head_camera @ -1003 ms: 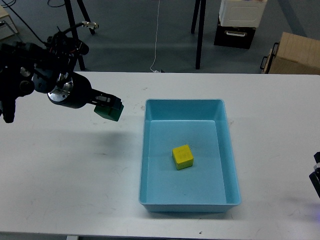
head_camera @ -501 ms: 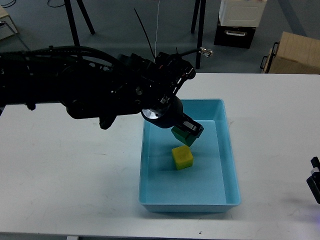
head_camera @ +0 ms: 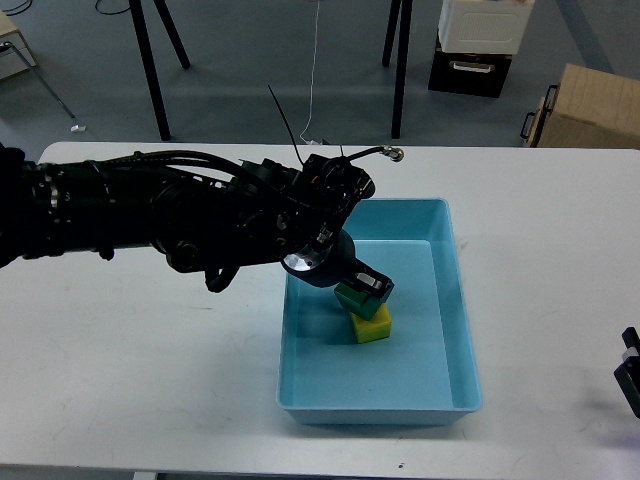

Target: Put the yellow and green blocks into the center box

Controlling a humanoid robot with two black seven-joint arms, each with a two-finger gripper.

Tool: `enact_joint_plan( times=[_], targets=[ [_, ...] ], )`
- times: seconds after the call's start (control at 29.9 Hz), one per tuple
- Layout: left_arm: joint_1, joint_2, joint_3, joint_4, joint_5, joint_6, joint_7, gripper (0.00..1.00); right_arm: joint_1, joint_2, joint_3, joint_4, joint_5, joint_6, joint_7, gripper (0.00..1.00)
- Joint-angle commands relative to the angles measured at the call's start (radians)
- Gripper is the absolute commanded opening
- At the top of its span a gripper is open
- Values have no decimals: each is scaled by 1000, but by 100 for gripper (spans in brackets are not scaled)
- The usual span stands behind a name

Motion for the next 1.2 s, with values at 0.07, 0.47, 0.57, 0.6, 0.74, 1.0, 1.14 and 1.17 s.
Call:
enact_joint_plan(
  times=[0.07,0.47,0.57,0.6,0.74,1.0,1.14,1.17],
  targets=[
    [1,0,-2,-15,-1,0,-31,66,3,1,-1,-9,0,0,-1,100],
    [-5,0,-13,-15,-4,0,-33,81,14,1,-15,-34,-9,0,-1,100],
    [-8,12,-51,-12,-8,0,-37,81,15,1,-17,-34,-11,0,-1,100],
    [-8,26,-79,-7,-15,0,-43,81,15,1,-17,-36,-9,0,-1,100],
    [-3,84,-174,-1,-87,0,-91,81,37,1,-15,-40,-11,0,1,100],
    [102,277,-491,30,-262,0,-159,85,112,0,-15,-72,-29,0,3,100],
    [265,363,-807,36,-261,0,-157,92,150,0,-17,-86,-32,0,3,100],
    [314,371,-888,36,-261,0,-157,95,161,0,-15,-88,-38,0,3,100]
  ],
)
